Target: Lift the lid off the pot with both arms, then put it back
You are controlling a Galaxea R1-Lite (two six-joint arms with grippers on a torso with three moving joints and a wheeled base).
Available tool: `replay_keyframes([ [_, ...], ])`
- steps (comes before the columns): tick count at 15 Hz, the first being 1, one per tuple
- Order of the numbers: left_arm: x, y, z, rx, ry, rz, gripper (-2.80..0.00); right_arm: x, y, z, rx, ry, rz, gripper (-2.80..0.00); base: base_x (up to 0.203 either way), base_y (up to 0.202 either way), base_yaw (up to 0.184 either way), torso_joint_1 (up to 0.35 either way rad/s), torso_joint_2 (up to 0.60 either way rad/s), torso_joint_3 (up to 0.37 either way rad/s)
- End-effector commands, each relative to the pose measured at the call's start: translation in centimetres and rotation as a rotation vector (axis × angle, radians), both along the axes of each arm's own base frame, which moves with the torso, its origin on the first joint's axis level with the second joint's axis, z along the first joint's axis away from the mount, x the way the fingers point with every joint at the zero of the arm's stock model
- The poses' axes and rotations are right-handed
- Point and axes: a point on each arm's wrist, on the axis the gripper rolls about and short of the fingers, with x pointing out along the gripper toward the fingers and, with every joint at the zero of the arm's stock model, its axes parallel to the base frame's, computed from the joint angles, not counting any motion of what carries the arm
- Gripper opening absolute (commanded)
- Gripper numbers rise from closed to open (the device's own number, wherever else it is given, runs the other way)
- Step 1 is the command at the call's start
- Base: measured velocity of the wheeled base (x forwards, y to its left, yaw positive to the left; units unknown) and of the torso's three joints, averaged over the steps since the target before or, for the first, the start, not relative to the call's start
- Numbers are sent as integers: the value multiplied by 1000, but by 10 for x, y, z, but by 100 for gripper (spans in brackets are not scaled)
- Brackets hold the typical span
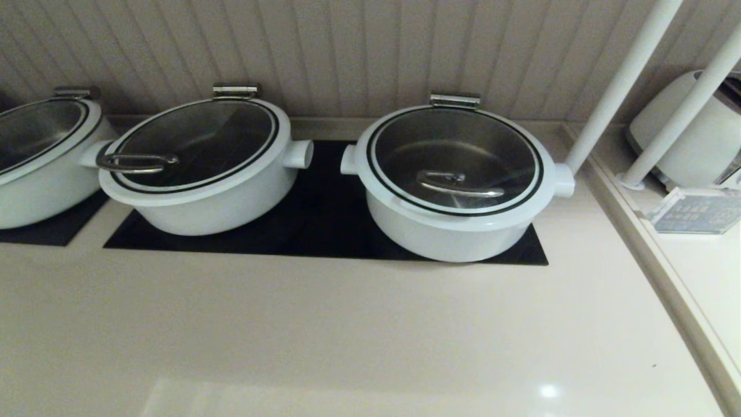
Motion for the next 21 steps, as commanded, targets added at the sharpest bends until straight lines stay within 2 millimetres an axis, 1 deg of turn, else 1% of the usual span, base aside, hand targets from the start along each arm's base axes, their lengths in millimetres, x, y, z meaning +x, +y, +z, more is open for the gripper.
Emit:
replay_keyframes([
  [1, 0, 0, 0, 0, 0, 1, -280, 0, 0, 0, -1, 1, -1, -280, 0, 0, 0, 0, 0, 0],
  [21, 0, 0, 0, 0, 0, 1, -280, 0, 0, 0, -1, 1, -1, -280, 0, 0, 0, 0, 0, 0],
])
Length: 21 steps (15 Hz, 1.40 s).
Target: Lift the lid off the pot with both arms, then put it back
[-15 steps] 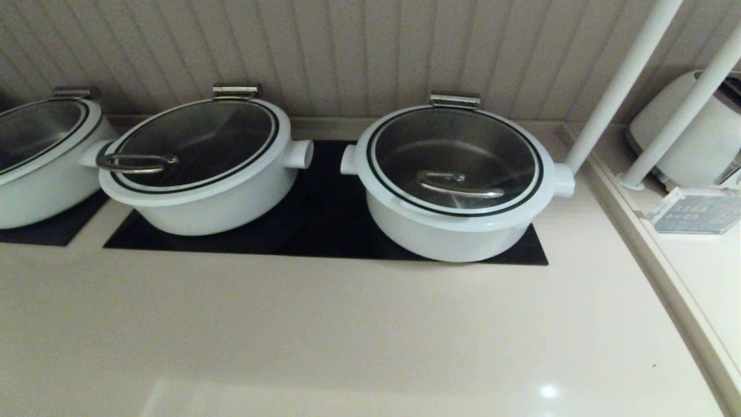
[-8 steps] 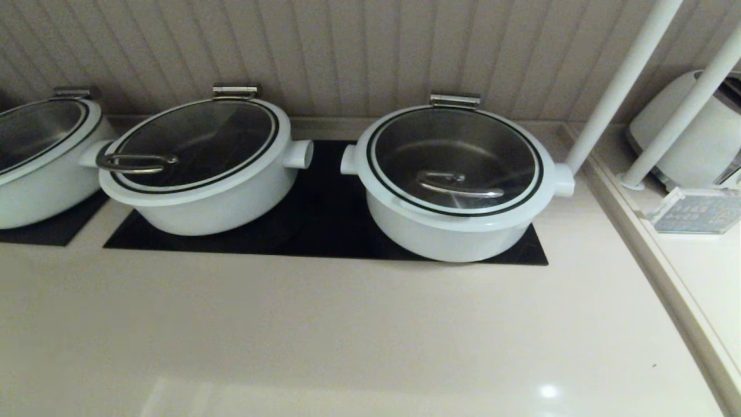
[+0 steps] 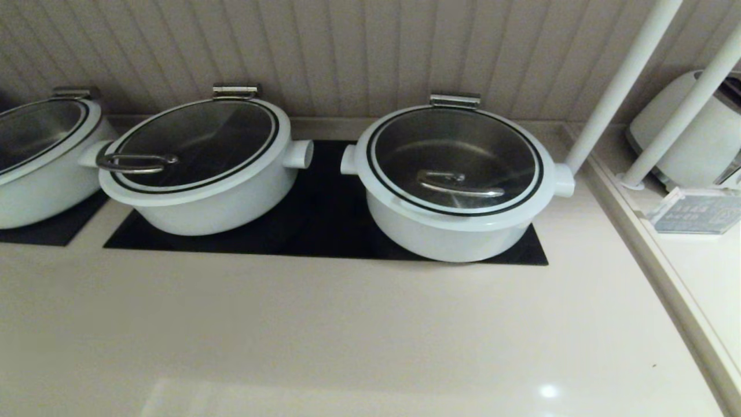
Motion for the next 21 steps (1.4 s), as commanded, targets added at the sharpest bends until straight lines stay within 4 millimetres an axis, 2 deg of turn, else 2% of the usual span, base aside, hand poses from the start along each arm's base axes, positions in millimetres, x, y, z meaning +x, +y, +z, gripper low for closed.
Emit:
replay_keyframes([
  [1, 0, 0, 0, 0, 0, 1, -280, 0, 0, 0, -1, 0, -1, -280, 0, 0, 0, 0, 0, 0],
  [21, 0, 0, 0, 0, 2, 1, -280, 0, 0, 0, -1, 0, -1, -280, 0, 0, 0, 0, 0, 0],
])
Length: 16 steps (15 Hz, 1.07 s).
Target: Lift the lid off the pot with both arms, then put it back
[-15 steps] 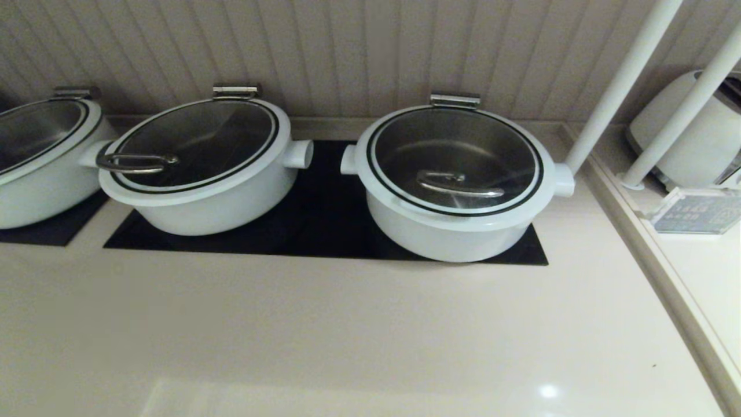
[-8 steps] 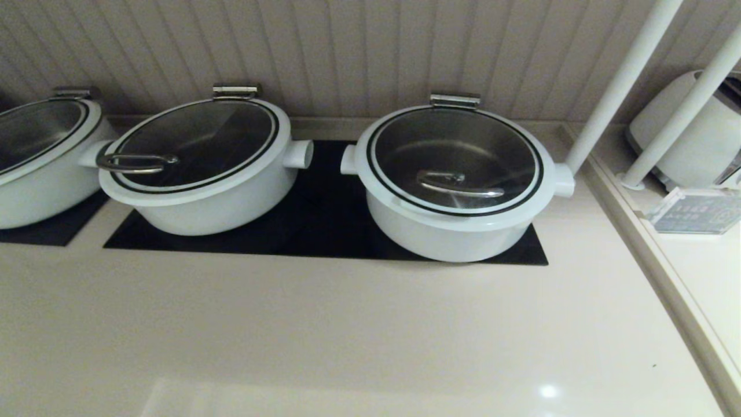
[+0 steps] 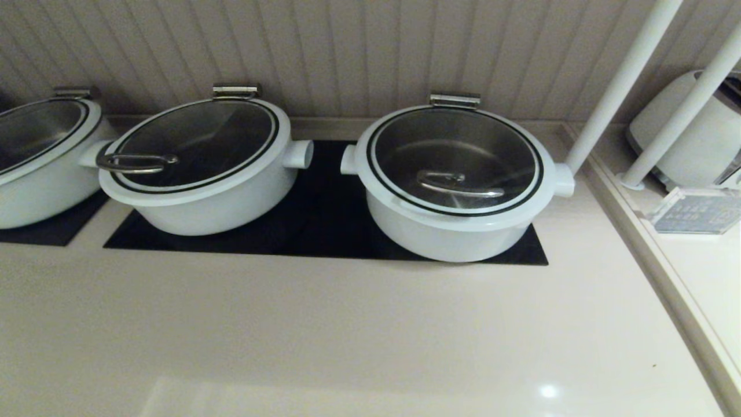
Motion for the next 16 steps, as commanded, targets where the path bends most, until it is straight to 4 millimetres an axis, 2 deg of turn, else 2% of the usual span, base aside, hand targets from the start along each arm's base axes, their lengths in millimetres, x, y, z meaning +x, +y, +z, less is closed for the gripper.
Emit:
replay_keyframes([
  [1, 0, 0, 0, 0, 0, 1, -280, 0, 0, 0, -1, 1, -1, -280, 0, 0, 0, 0, 0, 0],
  [16, 0, 0, 0, 0, 0, 1, -280, 0, 0, 0, -1, 1, -1, -280, 0, 0, 0, 0, 0, 0],
])
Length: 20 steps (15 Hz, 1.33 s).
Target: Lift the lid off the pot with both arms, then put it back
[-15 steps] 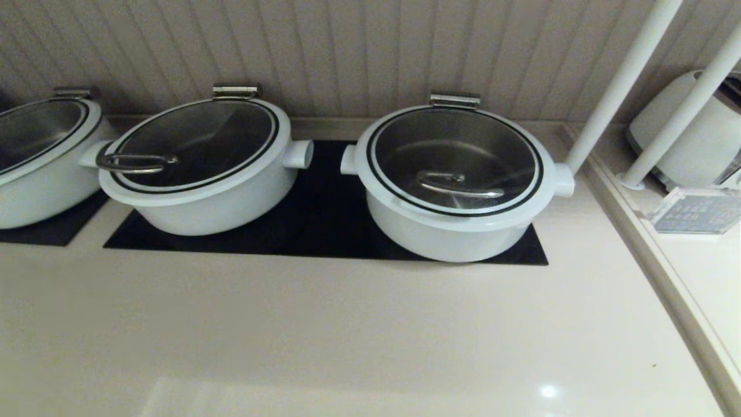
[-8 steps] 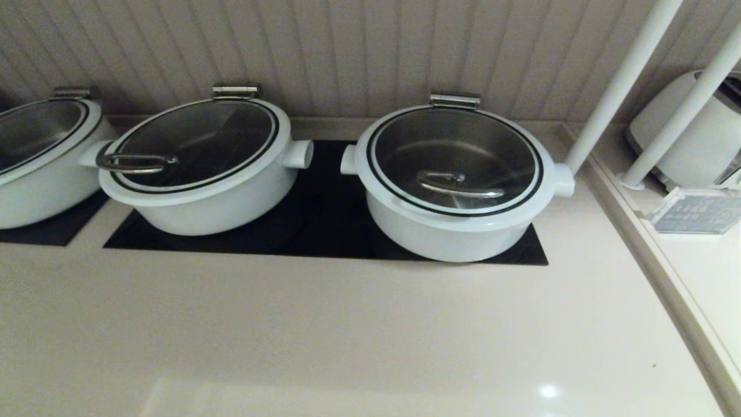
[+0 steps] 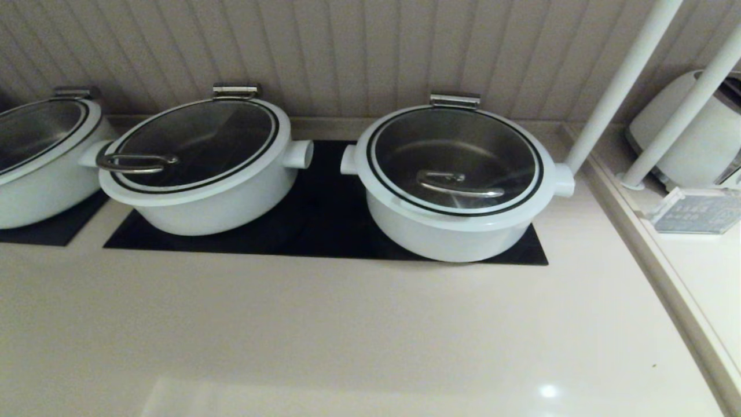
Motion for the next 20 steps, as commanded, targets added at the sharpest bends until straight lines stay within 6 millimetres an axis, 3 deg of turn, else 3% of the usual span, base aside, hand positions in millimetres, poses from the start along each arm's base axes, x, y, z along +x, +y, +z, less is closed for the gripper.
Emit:
replay_keyframes([
  [1, 0, 0, 0, -1, 0, 1, -280, 0, 0, 0, -1, 1, -1, -280, 0, 0, 0, 0, 0, 0],
  [20, 0, 0, 0, -1, 0, 1, -280, 0, 0, 0, -1, 1, -1, -280, 0, 0, 0, 0, 0, 0],
])
